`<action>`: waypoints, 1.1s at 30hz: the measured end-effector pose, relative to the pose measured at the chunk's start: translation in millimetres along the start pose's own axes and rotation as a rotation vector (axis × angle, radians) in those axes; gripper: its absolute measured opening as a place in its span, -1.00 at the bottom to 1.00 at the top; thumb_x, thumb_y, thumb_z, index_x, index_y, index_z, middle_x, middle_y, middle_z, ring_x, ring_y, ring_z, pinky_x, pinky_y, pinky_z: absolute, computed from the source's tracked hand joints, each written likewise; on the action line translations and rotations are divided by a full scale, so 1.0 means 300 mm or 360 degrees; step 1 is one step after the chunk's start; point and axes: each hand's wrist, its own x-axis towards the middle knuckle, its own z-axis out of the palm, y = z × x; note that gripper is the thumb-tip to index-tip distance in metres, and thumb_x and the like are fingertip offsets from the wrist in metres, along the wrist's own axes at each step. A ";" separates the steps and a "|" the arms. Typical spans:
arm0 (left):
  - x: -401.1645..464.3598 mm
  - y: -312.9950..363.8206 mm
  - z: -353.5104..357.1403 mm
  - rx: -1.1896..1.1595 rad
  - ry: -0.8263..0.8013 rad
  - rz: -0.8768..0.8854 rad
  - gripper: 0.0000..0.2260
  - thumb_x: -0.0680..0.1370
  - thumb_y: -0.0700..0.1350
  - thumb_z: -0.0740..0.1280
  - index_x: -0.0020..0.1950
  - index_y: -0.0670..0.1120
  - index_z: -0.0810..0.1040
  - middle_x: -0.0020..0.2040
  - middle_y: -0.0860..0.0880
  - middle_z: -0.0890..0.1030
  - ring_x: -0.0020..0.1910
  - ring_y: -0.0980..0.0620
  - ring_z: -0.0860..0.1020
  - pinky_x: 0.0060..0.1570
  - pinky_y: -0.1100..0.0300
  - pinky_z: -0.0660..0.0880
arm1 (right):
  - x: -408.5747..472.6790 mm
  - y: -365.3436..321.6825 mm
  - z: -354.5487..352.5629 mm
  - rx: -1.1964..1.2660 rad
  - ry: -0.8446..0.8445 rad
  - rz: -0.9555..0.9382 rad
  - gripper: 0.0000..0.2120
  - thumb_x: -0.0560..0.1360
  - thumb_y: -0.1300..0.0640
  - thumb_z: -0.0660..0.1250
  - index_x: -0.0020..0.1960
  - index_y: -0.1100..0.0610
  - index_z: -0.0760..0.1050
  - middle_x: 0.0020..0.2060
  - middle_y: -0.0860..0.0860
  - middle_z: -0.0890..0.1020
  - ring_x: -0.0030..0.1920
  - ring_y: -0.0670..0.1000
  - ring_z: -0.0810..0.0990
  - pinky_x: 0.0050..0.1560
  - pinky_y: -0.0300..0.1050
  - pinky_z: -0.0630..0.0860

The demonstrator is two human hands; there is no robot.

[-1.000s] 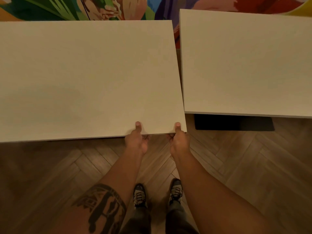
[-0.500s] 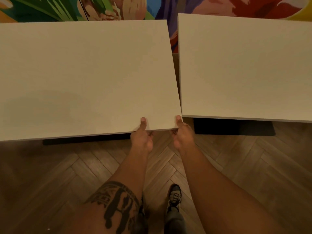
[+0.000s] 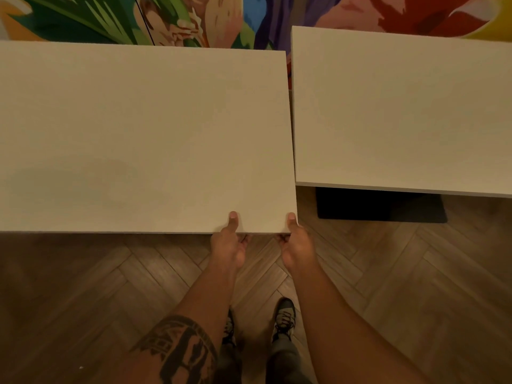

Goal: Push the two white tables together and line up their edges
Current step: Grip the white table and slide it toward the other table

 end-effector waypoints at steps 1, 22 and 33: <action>-0.004 -0.002 -0.007 0.0006 0.0003 -0.0006 -0.62 0.59 -0.12 0.43 0.36 -0.22 0.52 0.26 -0.22 0.64 0.02 -0.11 0.64 -0.10 0.02 0.61 | -0.008 0.004 -0.004 0.0013 0.0001 0.0004 -0.89 0.66 0.07 0.34 0.06 0.09 0.60 0.07 0.09 0.71 0.06 0.06 0.68 0.12 -0.01 0.63; -0.063 -0.115 0.030 0.0060 -0.0209 -0.0039 -0.79 0.63 -0.17 0.35 0.26 -0.18 0.55 0.13 -0.20 0.68 0.03 -0.11 0.67 0.09 0.00 0.62 | -0.028 0.002 -0.022 0.0048 -0.0033 -0.0030 -0.63 0.64 0.09 0.37 0.35 0.29 0.54 0.19 0.21 0.68 0.07 0.10 0.67 -0.01 -0.05 0.62; -0.066 -0.129 0.030 0.0075 -0.0144 0.0059 -0.64 0.62 -0.17 0.37 0.40 -0.23 0.49 0.21 -0.24 0.66 0.12 -0.15 0.67 0.18 -0.09 0.62 | -0.010 0.002 -0.035 -0.0029 -0.0021 -0.0018 -0.59 0.62 0.08 0.40 0.37 0.30 0.50 0.19 0.21 0.68 0.22 0.19 0.65 0.27 0.10 0.60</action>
